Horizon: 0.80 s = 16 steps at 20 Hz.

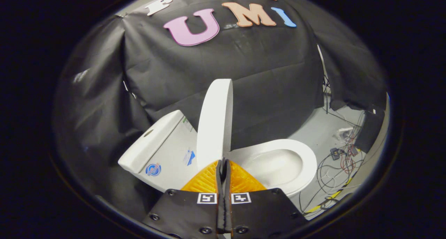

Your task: Open the toilet lid.

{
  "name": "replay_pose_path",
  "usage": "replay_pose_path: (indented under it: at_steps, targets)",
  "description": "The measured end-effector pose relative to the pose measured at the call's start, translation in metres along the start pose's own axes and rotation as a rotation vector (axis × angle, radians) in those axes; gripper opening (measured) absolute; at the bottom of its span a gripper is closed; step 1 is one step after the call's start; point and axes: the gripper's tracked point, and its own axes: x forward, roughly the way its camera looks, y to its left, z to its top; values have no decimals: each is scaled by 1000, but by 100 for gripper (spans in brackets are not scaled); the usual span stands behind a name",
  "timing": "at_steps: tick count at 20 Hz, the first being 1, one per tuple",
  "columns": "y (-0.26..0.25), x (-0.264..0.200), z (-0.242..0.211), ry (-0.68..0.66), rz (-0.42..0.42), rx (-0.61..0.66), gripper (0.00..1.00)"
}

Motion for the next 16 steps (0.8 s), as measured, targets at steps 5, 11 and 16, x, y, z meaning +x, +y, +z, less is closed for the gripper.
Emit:
replay_pose_path:
  at_steps: [5, 11, 16]
  targets:
    - [17, 1, 3, -9, 11, -47, 1]
    - [40, 2, 4, -19, 32, -93, 1]
    - [62, 6, 4, -27, 55, -120, 1]
